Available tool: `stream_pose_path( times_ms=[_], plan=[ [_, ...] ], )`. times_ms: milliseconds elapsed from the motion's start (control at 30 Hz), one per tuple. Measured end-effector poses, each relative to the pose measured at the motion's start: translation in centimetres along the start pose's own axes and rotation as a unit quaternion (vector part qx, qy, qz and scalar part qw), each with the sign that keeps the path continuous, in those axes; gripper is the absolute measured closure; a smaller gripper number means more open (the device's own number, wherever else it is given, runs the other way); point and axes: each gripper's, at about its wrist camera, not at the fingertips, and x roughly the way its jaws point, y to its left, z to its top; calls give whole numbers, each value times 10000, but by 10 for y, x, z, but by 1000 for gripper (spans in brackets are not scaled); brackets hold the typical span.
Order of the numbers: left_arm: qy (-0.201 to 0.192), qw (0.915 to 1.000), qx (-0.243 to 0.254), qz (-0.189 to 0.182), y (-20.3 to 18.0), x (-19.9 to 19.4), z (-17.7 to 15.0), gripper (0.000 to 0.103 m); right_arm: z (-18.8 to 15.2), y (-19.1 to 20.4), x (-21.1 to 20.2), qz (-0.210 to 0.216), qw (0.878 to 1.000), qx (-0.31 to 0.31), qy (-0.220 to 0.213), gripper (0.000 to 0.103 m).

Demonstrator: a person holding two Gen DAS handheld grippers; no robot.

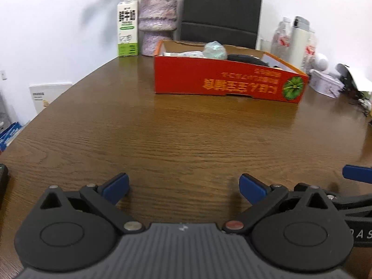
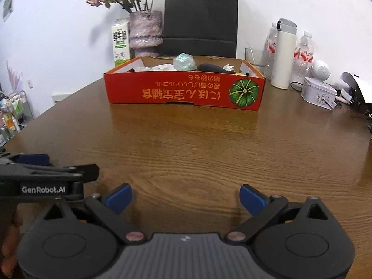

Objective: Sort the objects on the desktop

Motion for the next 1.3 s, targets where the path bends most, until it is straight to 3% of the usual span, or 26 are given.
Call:
stream_pose_path(
  times_ms=[200,1300],
  plan=[
    [62,9997,186,149,-3,9,6,0,5,-3,21,-340,9991,231,128,0],
    [74,9997,184,149,-5,13,9,0,9,-7,28,-297,9992,240,100,0]
  ],
)
